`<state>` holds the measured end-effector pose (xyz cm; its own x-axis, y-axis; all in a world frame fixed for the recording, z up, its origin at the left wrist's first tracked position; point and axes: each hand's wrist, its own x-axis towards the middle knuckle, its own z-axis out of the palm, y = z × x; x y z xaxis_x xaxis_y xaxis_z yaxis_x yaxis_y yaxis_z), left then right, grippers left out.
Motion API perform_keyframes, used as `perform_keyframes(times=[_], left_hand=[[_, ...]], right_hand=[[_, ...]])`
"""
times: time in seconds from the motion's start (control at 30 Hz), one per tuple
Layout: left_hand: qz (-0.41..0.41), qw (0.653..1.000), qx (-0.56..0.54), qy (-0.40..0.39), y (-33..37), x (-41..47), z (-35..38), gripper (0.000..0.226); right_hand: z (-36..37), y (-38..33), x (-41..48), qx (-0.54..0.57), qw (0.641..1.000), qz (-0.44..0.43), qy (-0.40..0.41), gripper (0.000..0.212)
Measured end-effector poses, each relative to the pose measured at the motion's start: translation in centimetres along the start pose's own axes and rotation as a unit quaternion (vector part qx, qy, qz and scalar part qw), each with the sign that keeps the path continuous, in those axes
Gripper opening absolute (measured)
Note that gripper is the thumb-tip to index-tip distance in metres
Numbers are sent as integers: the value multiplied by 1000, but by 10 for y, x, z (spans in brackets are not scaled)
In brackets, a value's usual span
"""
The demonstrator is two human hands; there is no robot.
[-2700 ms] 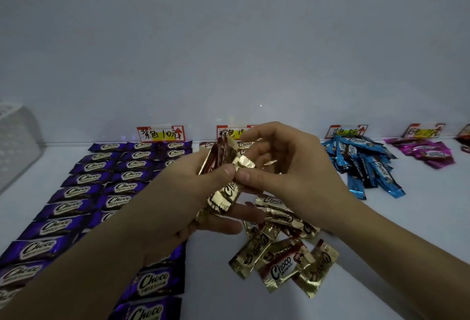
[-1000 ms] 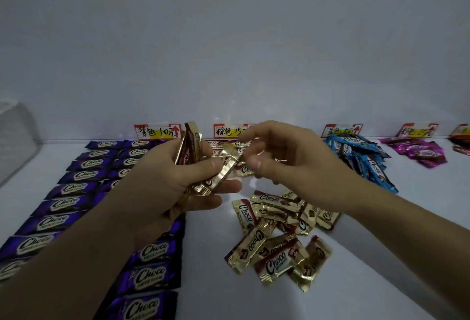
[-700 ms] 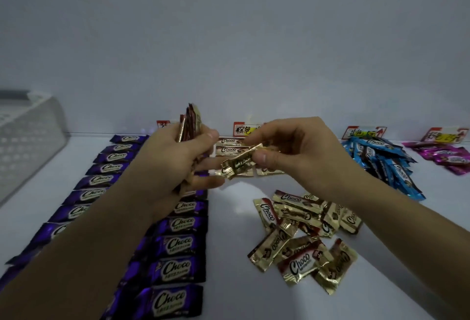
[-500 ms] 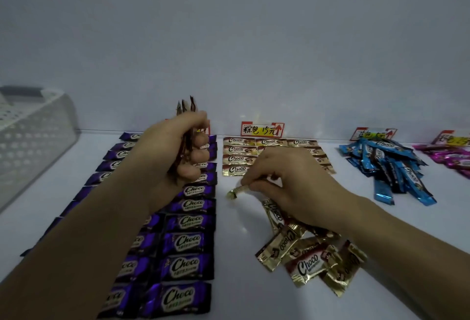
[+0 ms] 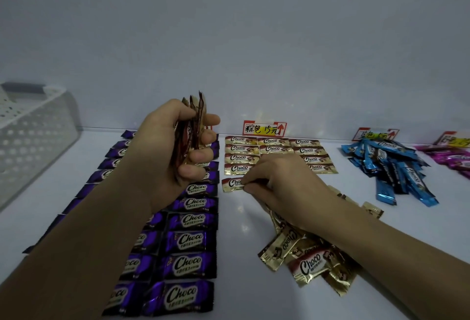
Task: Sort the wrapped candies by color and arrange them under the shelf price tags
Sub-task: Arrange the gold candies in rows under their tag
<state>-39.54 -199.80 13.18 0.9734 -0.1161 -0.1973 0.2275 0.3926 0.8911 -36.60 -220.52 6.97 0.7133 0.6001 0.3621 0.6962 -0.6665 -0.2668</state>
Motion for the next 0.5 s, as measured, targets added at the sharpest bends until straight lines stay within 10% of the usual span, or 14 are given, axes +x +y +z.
perform_keyframes(times=[0.33, 0.5], left_hand=[[46, 991, 122, 14, -3, -1, 4, 17], [92, 955, 279, -45, -13, -6, 7, 14]], right_hand=[[-1, -2, 2, 1, 998, 22, 54, 13], [-37, -18, 3, 419, 880, 175, 137, 25]])
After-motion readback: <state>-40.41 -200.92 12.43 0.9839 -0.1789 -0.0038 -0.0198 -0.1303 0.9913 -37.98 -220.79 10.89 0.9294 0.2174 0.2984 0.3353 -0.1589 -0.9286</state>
